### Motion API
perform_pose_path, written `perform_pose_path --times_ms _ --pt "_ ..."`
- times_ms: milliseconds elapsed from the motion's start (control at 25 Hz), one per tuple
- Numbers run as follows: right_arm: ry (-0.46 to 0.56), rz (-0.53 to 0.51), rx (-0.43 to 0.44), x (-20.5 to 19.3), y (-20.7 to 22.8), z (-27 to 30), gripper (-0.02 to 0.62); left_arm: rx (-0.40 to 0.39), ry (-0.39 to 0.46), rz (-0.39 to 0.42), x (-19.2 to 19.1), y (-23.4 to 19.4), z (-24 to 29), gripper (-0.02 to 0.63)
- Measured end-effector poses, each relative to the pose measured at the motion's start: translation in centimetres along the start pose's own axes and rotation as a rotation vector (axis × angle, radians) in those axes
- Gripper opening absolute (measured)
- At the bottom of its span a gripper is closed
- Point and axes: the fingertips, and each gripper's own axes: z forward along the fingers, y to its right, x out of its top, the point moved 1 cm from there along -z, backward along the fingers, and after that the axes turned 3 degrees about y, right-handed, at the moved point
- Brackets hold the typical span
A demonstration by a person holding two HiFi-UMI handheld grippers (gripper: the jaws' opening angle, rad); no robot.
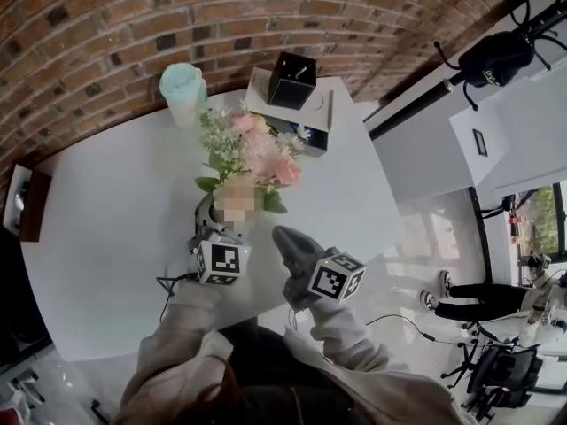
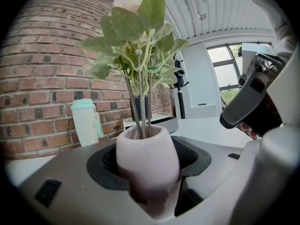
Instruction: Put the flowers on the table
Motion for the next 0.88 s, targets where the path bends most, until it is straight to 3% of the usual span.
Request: perform_pose_path --times_ms 160,240,360,600,880 --pt "0.006 0.002 -0.005 -0.3 -0.1 -0.5 0.002 -0.01 0.012 -0.004 0.5 0.2 0.2 0.263" --pt "0.013 0.001 -0.002 -0.5 -0.4 -0.7 0.002 -0.019 0.002 -0.022 0.3 0.2 0.2 0.382" --pt "0.023 -0.015 0.008 -0.6 -1.1 -1.1 0.002 -0.016 -0.006 -0.046 0.1 0.1 -0.5 0.443" --pt "0.072 -0.021 -0.006 -0.8 -2.0 -2.7 0.002 0.005 -0.004 -0.104 2.2 -0.8 -4.7 0.443" --pt "0.141 -0.041 0.027 -1.7 -5.1 -4.6 0.002 -0.02 -0.112 -0.208 2.5 0.2 -11.0 0.44"
